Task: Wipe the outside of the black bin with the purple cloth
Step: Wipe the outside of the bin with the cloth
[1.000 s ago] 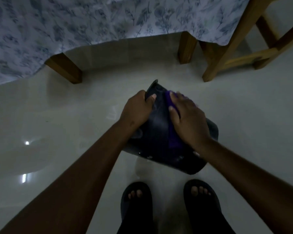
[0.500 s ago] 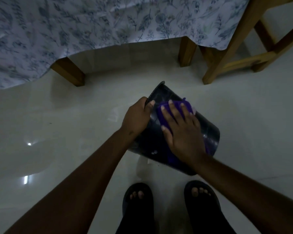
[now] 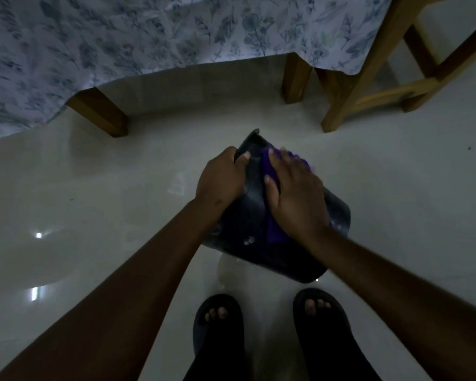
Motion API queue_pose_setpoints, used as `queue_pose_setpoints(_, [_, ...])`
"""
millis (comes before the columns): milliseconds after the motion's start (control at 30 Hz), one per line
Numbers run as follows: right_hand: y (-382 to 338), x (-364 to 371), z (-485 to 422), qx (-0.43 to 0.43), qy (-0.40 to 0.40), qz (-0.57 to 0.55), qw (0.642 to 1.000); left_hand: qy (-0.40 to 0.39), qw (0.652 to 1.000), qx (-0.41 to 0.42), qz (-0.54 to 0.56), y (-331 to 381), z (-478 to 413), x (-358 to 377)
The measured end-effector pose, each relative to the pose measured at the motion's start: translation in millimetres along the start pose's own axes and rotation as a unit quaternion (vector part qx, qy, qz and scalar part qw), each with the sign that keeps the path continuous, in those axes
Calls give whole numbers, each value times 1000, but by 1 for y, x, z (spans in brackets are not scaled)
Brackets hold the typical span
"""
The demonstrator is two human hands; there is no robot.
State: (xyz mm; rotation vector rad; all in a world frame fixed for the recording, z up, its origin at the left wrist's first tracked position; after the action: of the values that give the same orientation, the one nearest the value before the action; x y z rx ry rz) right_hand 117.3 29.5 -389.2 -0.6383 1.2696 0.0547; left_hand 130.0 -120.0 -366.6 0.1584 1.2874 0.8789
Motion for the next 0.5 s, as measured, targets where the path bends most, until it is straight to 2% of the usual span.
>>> queue_pose_setpoints(67, [15,-4,-21,32,-15,-47,998,-21,999,-8,30,3,1,-5])
queue_pose_setpoints(133, [23,-3,-27,37,-25,-70,997,-91,986,-13,136,-1,9,-10])
queue_pose_setpoints(200, [26,-2,-28,33,-46,-80,995,-130,976,-7,173,-14,29,-9])
queue_pose_setpoints(300, [23,0,-25,15,-44,-54,997,-53,993,8,109,-28,44,-6])
queue_pose_setpoints(367, [15,2,-2,-3,-15,7,1000,-20,997,7,80,-24,36,-6])
queue_pose_setpoints(500, [-3,7,39,-11,0,40,999,-31,996,22,82,-9,13,-6])
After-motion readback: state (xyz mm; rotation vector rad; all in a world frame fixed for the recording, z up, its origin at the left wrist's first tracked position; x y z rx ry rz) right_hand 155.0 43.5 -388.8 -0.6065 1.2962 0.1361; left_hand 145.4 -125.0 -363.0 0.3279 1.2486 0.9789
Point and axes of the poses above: each hand's wrist, its own z-axis away from the middle knuckle, its own x-axis out of the palm, y = z × x, the point moved 5 cm from there along -z, towards the middle knuckle, and after that the axes turned 4 degrees about -y, right-handed, at the moved point
